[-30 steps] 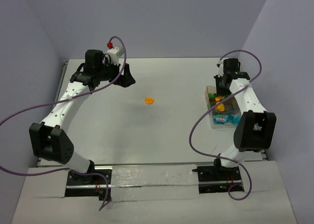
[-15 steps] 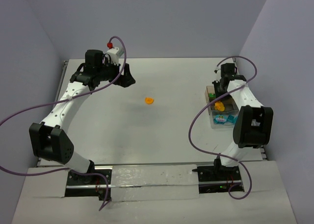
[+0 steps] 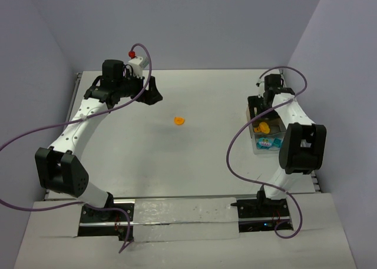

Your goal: Sort the legos into containers by color

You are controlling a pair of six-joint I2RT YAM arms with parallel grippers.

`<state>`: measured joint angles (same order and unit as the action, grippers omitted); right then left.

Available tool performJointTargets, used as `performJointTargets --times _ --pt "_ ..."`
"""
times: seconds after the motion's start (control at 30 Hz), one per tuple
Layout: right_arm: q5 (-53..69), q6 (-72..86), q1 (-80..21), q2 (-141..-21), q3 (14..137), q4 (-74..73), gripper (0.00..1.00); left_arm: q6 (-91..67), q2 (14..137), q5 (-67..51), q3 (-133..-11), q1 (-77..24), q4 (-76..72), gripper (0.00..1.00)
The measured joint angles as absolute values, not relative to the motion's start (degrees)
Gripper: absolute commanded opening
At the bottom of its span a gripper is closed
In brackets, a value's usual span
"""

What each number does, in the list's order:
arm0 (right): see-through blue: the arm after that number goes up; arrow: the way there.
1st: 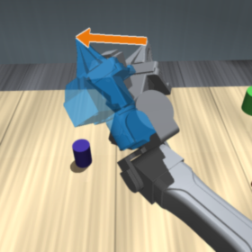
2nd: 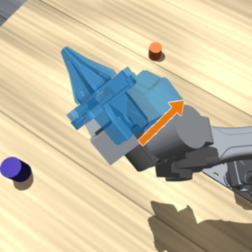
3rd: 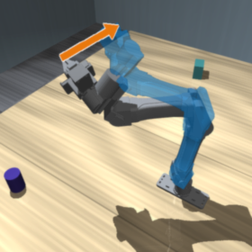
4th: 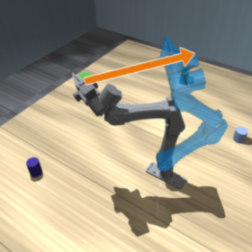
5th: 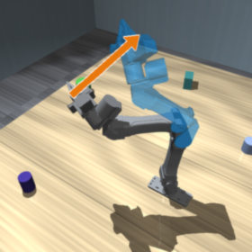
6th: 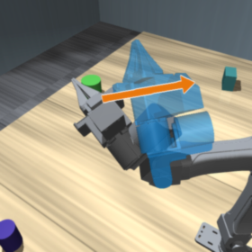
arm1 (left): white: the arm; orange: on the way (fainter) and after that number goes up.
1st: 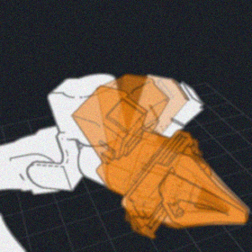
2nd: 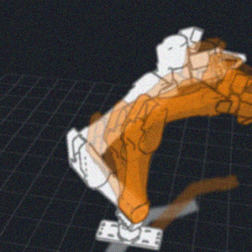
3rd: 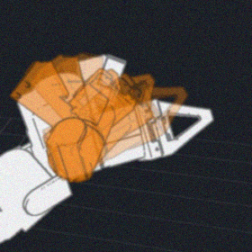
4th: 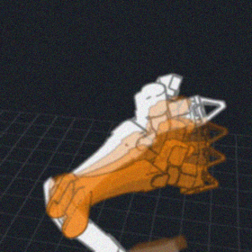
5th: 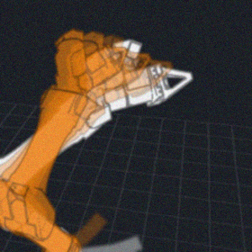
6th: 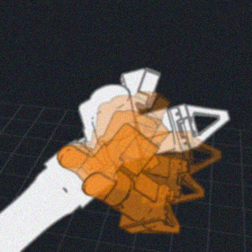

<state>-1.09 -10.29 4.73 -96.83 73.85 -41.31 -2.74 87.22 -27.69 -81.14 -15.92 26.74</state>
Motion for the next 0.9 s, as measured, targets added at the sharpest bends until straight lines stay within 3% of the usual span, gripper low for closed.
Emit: performJointTargets --times 0.07,0.2,0.4,0.6,0.9 --pt "0.5 -10.0 4.5 -96.1 75.5 -42.5 0.99 -2.8 87.2 -27.7 -81.1 -15.9 26.7 0.99" --pt "3.8 -10.4 2.3 -92.2 78.9 -43.5 1.00 -2.8 87.2 -28.0 -81.1 -15.9 26.7 0.99" --pt "6.0 -11.5 -13.9 -90.3 85.8 -42.4 1.00 -4.1 87.2 -32.6 -81.1 -15.1 26.0 0.99" --pt "11.3 -11.9 -25.8 -103.5 94.4 -42.2 1.00 -5.1 87.2 -39.2 -81.1 -13.0 25.8 0.99" --pt "12.2 -10.3 -32.4 -124.2 107.9 -43.7 1.00 -6.4 85.8 -46.1 -81.1 -10.9 23.8 0.99"
